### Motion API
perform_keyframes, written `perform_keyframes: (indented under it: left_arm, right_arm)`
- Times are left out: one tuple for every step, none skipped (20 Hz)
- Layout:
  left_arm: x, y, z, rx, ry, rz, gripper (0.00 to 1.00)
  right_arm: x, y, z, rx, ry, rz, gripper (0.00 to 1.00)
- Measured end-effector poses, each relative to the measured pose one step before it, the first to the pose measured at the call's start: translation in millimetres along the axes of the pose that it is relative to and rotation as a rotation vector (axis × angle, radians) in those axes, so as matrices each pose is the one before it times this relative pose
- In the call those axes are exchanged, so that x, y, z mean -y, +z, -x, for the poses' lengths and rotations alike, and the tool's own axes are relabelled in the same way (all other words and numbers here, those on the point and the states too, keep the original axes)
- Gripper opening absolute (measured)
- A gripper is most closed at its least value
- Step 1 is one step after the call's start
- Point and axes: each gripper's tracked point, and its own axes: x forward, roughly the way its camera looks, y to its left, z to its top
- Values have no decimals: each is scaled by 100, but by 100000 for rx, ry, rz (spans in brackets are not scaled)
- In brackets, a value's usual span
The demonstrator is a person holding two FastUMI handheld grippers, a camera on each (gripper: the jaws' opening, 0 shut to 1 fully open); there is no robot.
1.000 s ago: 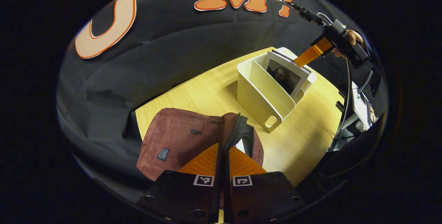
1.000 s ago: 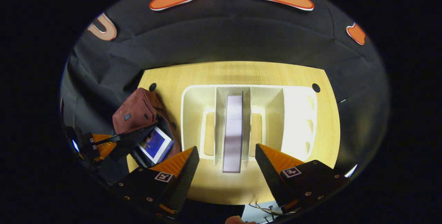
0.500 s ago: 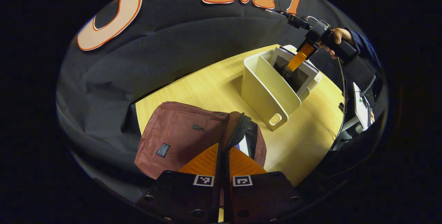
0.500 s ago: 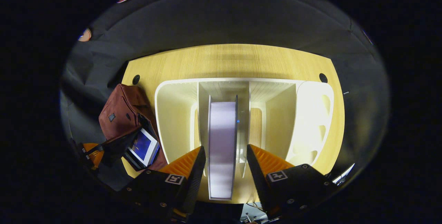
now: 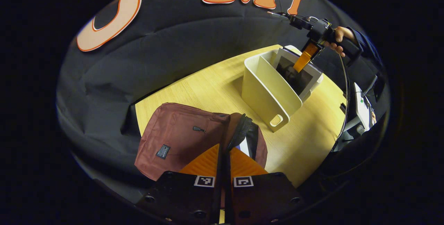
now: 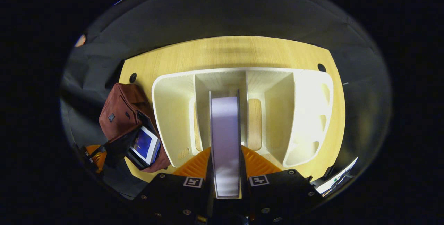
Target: Open the schoolbag, grab two books from the bookshelf and put them into the schoolbag.
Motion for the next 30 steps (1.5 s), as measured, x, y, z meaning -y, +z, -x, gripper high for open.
perform_keyframes:
  left_arm:
    - [89, -99, 39, 167, -408, 291, 6]
    - [74, -56, -106, 216, -538, 389, 6]
    - [89, -101, -5, -157, -517, 192, 6]
    - [-60, -20, -23, 40, -55, -250, 6]
    - [-105, 37, 152, 170, 366, -338, 5]
    - [-84, 129, 37, 289, 194, -310, 5]
    - [97, 24, -102, 11, -71, -124, 5]
    - [257, -1, -25, 155, -545, -357, 5]
    - [105, -102, 50, -190, -514, -342, 6]
    - [24, 43, -59, 115, -6, -566, 5]
    - [10, 119, 3, 125, 21, -391, 5]
    - [27, 155, 11, 385, -100, -325, 5]
    - [-50, 7, 5, 128, -163, -269, 5]
    - [26, 4, 52, 141, -140, -288, 6]
    - [5, 123, 89, 252, -32, -494, 5]
    - [-3, 107, 137, 98, 232, -368, 5]
    - [-155, -21, 63, 139, 147, -492, 5]
    - [-33, 88, 80, 75, 85, -364, 5]
    - [1, -57, 98, -134, 123, -143, 5]
    - [48, 21, 114, 9, 43, -229, 5]
    - [-80, 58, 65, 169, 264, -99, 6]
    - [13, 155, 179, 168, 53, -69, 6]
    - [-68, 25, -15, 341, 322, -184, 6]
    - [-122, 69, 131, 359, 263, 36, 6]
    - [119, 39, 103, -47, -100, 197, 5]
    - [26, 87, 56, -62, 195, -286, 6]
    - [14, 125, 83, -182, 140, -537, 6]
    - [-115, -36, 293, 79, 225, -474, 5]
    - [-41, 119, 185, 172, 16, -228, 5]
    - [-11, 160, 285, 252, 239, 62, 6]
  right_arm:
    - [42, -49, 653, 902, 944, -1394, 41]
    - [149, -39, 790, 779, 500, -1383, 33]
    - [118, -127, 806, 618, 295, -732, 32]
    - [242, -194, 986, 378, 309, 47, 31]
    - [72, -199, 1033, 837, 255, 642, 31]
    - [127, -124, 1146, 1413, 211, 259, 31]
    - [-16, -32, 1204, 1581, 619, 248, 31]
    - [-247, -97, 1172, 1570, 695, -191, 31]
    - [-251, -82, 1249, 1368, 1136, -333, 31]
    - [-240, -164, 1279, 941, 1476, 126, 31]
    - [-224, -115, 1216, 1420, 1143, -18, 31]
    - [-114, -313, 1030, 1429, 782, 519, 31]
    - [-105, -293, 873, 1590, 792, 92, 31]
    - [-333, -435, 731, 1015, 1261, -220, 30]
    - [-388, -479, 682, 939, 1636, 106, 30]
    - [-375, -360, 556, 1346, 1774, 1, 30]
    - [-416, -265, 664, 1495, 1834, -105, 30]
    - [-441, -295, 646, 1701, 2137, -128, 30]
    - [-482, -243, 594, 1705, 2207, -634, 30]
    - [-420, -337, 423, 1286, 2131, -666, 30]
    - [-355, -374, 296, 1079, 2177, -774, 30]
    - [-320, -546, 63, 767, 1970, -1204, 30]
    - [-471, -427, -225, 1179, 2713, -1319, 30]
    - [-703, -682, -624, 945, 3021, -2311, 30]
    - [-577, -603, -663, -2, 3145, -2395, 29]
    - [-483, -881, -510, -313, 3428, -2915, 28]
    - [-437, -831, -621, -808, 3248, -1792, 28]
    - [-523, -689, -970, -304, 2356, -1582, 28]
    - [-372, -642, -824, -391, 1922, -359, 28]
    - [-223, -716, -611, -294, 1725, -775, 28]
